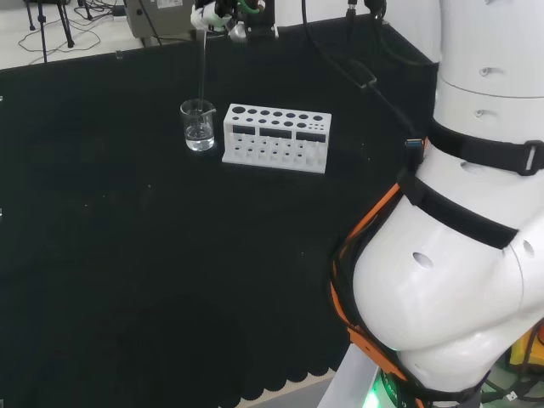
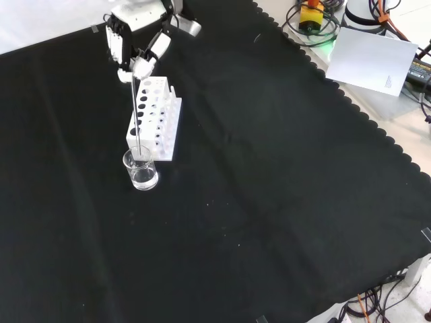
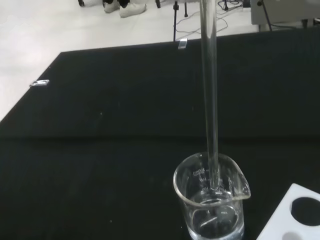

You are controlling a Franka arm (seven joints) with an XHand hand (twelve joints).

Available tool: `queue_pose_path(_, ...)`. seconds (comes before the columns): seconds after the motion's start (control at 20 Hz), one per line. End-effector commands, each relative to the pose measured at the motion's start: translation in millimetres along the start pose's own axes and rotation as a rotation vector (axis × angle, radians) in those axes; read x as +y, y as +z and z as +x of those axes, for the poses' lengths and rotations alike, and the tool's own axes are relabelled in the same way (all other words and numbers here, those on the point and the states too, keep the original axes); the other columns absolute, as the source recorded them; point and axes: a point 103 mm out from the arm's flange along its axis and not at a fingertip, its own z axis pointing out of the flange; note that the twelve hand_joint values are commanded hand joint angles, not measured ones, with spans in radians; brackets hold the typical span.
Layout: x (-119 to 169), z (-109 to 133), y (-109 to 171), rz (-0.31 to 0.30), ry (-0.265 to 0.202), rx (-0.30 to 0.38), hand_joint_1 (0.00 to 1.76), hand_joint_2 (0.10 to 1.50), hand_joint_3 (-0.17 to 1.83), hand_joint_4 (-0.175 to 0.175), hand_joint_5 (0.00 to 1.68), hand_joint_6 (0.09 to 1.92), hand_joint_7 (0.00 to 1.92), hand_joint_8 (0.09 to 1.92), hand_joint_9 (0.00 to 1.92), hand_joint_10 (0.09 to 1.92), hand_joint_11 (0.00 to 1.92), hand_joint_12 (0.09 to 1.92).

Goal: Stir in the beaker to the left of the white test tube rack with the glass rod.

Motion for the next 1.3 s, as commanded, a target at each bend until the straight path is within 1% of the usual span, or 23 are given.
queue_pose_path(0.05, 8, 1, 17, 0.027, 0.004, -0.009, 1.31, 1.09, -0.17, -0.175, 1.37, 0.09, 1.22, 0.95, 1.71, 0.63, 1.33, 0.67)
queue_pose_path(0.45, 24, -1, 39, 0.062, -0.004, -0.005, 1.31, 1.09, -0.17, -0.175, 1.37, 0.09, 1.22, 0.95, 1.71, 0.63, 1.33, 0.67)
queue_pose_path(0.6, 29, -2, 44, 0.080, -0.001, -0.024, 1.31, 1.09, -0.17, -0.175, 1.37, 0.09, 1.22, 0.95, 1.71, 0.63, 1.33, 0.67)
queue_pose_path(0.95, 41, -2, 58, 0.109, -0.010, -0.036, 1.31, 1.10, -0.17, -0.175, 1.37, 0.09, 1.21, 0.96, 1.71, 0.63, 1.33, 0.67)
queue_pose_path(1.15, 44, -4, 58, 0.113, -0.005, -0.040, 1.31, 1.10, -0.17, -0.175, 1.37, 0.09, 1.21, 0.96, 1.71, 0.63, 1.33, 0.67)
queue_pose_path(1.3, 45, -15, 55, 0.109, 0.007, -0.036, 1.31, 1.10, -0.17, -0.175, 1.37, 0.09, 1.21, 0.96, 1.71, 0.63, 1.33, 0.67)
